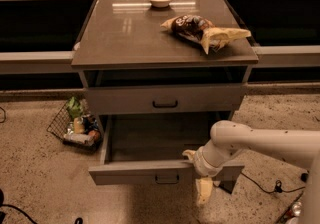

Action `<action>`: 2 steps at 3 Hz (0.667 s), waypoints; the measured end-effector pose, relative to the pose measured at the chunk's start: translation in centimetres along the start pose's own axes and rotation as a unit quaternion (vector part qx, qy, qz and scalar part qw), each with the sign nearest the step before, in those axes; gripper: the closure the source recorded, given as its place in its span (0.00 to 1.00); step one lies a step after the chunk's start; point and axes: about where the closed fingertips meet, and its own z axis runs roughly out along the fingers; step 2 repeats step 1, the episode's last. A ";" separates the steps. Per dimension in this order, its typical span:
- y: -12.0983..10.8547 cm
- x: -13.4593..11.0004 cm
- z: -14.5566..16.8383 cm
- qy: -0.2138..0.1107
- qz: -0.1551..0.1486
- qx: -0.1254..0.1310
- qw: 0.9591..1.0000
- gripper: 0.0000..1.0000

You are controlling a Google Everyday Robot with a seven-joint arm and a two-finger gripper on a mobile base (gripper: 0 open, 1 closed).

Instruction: Open middle drawer

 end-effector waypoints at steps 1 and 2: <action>0.4 -0.3 -3.0 0.005 -0.009 0.026 1.000 0.00; 0.4 -0.3 -3.0 0.005 -0.009 0.026 1.000 0.00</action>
Offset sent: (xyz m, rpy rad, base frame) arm 0.0000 0.0000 0.0000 0.0000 0.0000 0.0000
